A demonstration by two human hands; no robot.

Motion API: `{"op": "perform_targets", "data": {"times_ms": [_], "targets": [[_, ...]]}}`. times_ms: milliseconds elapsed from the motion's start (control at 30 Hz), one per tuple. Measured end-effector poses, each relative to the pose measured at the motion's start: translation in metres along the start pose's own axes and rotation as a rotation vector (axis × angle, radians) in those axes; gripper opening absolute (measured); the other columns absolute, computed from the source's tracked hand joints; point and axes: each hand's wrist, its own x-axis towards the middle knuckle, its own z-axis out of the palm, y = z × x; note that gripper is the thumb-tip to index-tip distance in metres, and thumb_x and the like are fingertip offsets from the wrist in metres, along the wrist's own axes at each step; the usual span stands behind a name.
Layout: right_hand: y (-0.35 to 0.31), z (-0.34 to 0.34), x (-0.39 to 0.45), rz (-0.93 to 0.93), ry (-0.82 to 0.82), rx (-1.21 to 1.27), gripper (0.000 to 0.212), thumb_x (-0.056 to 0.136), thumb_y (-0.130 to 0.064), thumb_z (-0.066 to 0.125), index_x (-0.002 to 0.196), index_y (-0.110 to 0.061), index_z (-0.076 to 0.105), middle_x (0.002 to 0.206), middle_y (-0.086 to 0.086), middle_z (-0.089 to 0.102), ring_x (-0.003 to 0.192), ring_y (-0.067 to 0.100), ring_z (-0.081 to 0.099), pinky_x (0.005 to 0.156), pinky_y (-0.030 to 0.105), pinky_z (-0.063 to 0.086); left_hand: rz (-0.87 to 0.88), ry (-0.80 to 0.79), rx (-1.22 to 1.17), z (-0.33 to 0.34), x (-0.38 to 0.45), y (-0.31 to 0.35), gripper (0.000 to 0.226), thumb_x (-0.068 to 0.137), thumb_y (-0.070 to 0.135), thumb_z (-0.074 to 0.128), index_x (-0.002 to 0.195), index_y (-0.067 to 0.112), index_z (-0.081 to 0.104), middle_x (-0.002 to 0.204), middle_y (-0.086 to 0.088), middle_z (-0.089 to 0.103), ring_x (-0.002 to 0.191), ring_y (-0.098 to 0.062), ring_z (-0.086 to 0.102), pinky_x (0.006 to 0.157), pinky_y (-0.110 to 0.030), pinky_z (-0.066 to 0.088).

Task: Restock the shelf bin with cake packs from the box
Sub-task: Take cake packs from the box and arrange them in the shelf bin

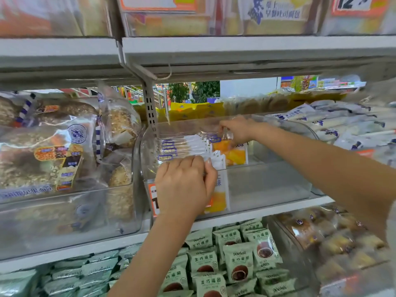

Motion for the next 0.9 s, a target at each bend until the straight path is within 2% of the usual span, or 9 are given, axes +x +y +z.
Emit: {"op": "perform_targets", "data": {"times_ms": [67,167,267,367,500,600,733,833,900], "targets": [[-0.005,-0.011,-0.016,0.024,0.04,0.038,0.07,0.074,-0.036,0.078,0.133,-0.026,0.042,0.135,0.008,0.049,0.125,0.033,0.037,0.1,0.047,0.039,-0.013,-0.032,0.0,-0.003,0.0,0.0,0.039,0.089,0.028,0.039,0.056,0.017,0.059,0.052,0.001,0.058,0.049,-0.022,0.054,0.06,-0.033,0.024],[-0.017,-0.035,-0.056,0.004,0.199,0.172,0.043,0.083,-0.026,0.069,0.123,-0.026,0.051,0.127,0.008,0.052,0.125,0.031,0.038,0.099,0.048,0.038,0.003,-0.065,-0.054,-0.008,0.001,0.0,0.04,0.091,0.029,0.036,0.062,0.016,0.061,0.058,0.0,0.061,0.055,-0.022,0.058,0.061,-0.032,0.026],[-0.036,-0.046,-0.118,-0.11,0.381,0.306,0.025,0.084,-0.026,0.064,0.108,-0.029,0.058,0.114,0.002,0.058,0.114,0.024,0.046,0.095,0.046,0.042,0.087,-0.111,-0.102,-0.013,-0.003,-0.004,0.044,0.098,0.028,0.029,0.098,0.011,0.069,0.1,-0.007,0.071,0.097,-0.025,0.065,0.089,-0.036,0.037],[-0.063,-0.028,-0.195,-0.157,0.604,0.45,0.013,0.086,-0.017,0.062,0.098,-0.022,0.065,0.109,-0.002,0.058,0.106,0.018,0.045,0.087,0.026,0.032,0.21,-0.193,-0.084,-0.024,-0.047,-0.001,0.051,0.1,0.031,0.027,0.142,0.005,0.042,0.148,-0.011,0.041,0.139,-0.025,0.033,0.116,-0.051,0.01],[-0.113,0.043,-0.281,-0.069,0.782,0.607,0.016,0.082,-0.007,0.056,0.092,-0.017,0.064,0.105,-0.003,0.055,0.104,0.015,0.045,0.089,0.01,0.029,0.244,-0.318,-0.204,-0.047,-0.149,0.015,0.057,0.095,0.03,0.034,0.148,0.008,0.03,0.156,-0.01,0.024,0.144,-0.023,0.021,0.116,-0.053,0.01],[-0.146,0.13,-0.322,0.048,0.559,0.734,0.021,0.082,-0.01,0.05,0.097,-0.018,0.062,0.105,-0.004,0.054,0.103,0.016,0.048,0.088,0.02,0.038,0.331,-0.503,-0.26,-0.06,-0.228,0.031,0.056,0.09,0.028,0.037,0.144,0.01,0.036,0.151,-0.011,0.035,0.14,-0.025,0.028,0.114,-0.051,0.016],[-0.178,0.242,-0.38,0.19,0.043,0.749,0.022,0.085,-0.009,0.055,0.103,-0.022,0.06,0.11,-0.001,0.055,0.11,0.019,0.048,0.089,0.026,0.04,0.271,-0.982,-0.322,-0.085,-0.338,0.052,0.057,0.073,0.029,0.051,0.127,0.013,0.059,0.129,-0.01,0.06,0.122,-0.025,0.054,0.109,-0.045,0.032],[-0.195,0.291,-0.408,0.251,-0.398,0.737,0.026,0.089,-0.016,0.056,0.112,-0.028,0.054,0.12,0.002,0.051,0.115,0.024,0.047,0.095,0.037,0.044,0.067,-1.431,-0.265,-0.109,-0.404,0.052,0.059,0.089,0.029,0.042,0.146,0.018,0.033,0.144,-0.007,0.044,0.135,-0.022,0.039,0.116,-0.042,0.015],[-0.209,0.307,-0.419,0.224,-0.564,0.72,0.025,0.091,-0.021,0.054,0.114,-0.031,0.053,0.121,0.002,0.05,0.112,0.024,0.05,0.091,0.041,0.047,-0.079,-1.701,-0.252,-0.125,-0.442,0.047,0.061,0.095,0.028,0.04,0.15,0.019,0.017,0.153,-0.005,0.027,0.142,-0.022,0.023,0.115,-0.042,0.016]]}}
